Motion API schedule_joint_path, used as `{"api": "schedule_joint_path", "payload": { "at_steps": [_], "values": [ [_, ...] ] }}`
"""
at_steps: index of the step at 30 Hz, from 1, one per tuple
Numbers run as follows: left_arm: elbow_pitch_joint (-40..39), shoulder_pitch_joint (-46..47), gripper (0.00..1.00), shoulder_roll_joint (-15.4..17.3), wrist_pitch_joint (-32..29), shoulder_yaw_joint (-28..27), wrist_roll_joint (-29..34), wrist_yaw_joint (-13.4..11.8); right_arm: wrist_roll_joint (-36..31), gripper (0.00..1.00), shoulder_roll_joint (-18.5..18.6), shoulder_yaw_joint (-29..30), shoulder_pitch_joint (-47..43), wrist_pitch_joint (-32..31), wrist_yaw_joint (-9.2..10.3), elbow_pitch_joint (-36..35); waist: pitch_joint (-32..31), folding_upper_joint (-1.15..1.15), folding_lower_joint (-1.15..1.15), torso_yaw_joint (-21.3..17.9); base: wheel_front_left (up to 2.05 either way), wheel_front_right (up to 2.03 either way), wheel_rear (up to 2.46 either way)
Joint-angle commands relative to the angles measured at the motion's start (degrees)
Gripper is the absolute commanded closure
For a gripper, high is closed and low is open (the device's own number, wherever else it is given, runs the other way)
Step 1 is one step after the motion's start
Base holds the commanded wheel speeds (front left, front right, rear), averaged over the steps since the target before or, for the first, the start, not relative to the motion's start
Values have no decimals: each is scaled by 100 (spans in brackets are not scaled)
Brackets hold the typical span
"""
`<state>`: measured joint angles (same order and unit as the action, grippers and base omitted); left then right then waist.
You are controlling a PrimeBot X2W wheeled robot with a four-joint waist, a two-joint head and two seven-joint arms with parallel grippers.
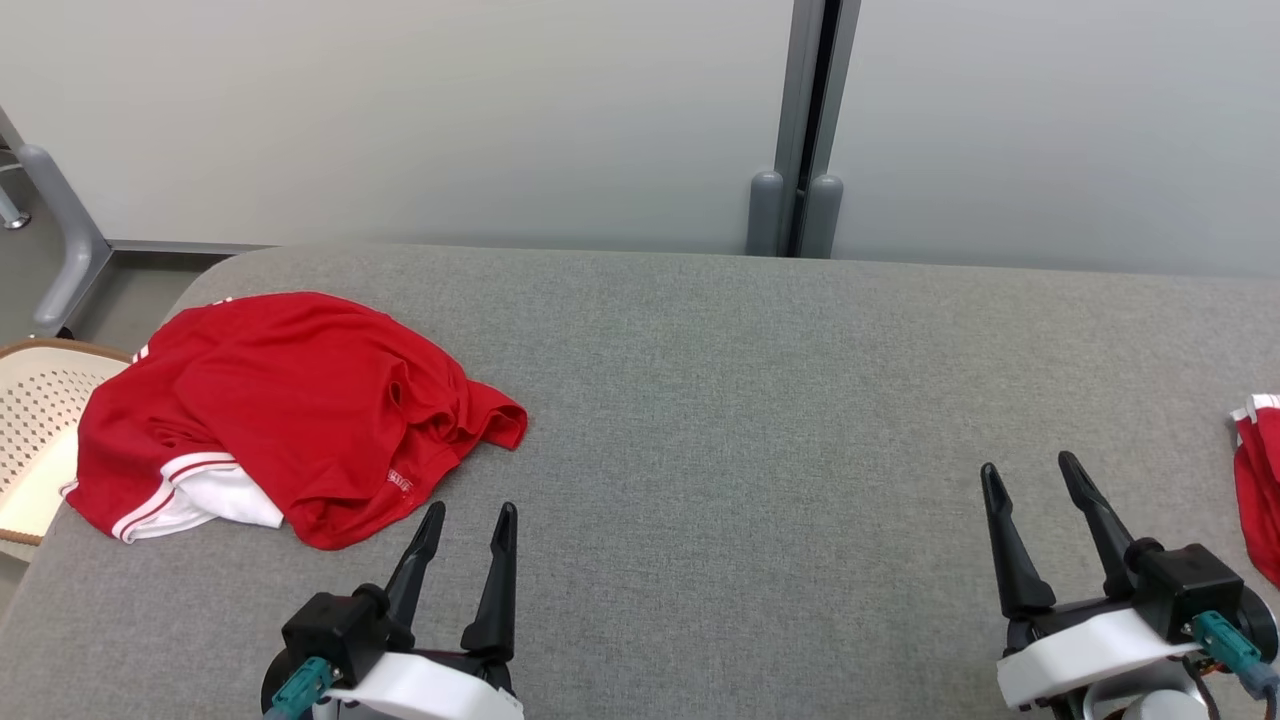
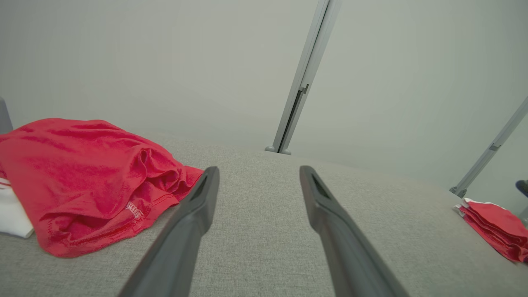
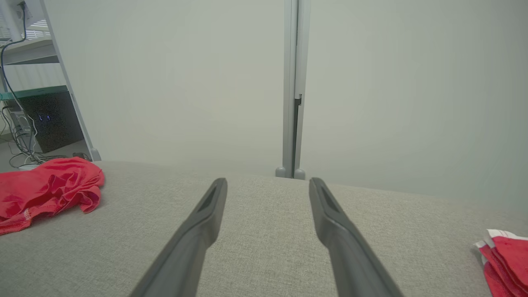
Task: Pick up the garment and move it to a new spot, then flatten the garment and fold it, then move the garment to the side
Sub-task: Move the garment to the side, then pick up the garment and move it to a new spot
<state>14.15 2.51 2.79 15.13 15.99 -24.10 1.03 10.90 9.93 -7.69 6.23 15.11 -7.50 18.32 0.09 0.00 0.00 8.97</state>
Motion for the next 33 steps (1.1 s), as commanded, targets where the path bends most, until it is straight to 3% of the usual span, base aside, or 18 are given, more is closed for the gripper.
{"api": "schedule_joint_path", "payload": {
  "at_steps": [1,7,23,29,33],
  "values": [
    [6,-54,0,24,1,-31,48,42,-17,0,-31,46,-90,5,2,-48,-77,0,0,35,0,0,0],
    [-7,-200,0,23,1,-15,61,13,-176,0,-184,23,-307,5,2,-172,-126,0,0,58,0,0,0],
    [-49,-149,0,24,1,4,-4,-14,-253,0,-109,73,-396,5,2,-78,-100,0,0,223,0,0,0],
    [-64,-57,0,24,1,-16,-23,-13,-285,0,-156,17,-404,5,2,-83,-42,0,0,512,0,0,0],
    [-96,-16,0,24,1,-58,-20,-33,-240,0,-170,-108,-383,5,2,-67,-20,0,0,952,0,0,0]
  ]
}}
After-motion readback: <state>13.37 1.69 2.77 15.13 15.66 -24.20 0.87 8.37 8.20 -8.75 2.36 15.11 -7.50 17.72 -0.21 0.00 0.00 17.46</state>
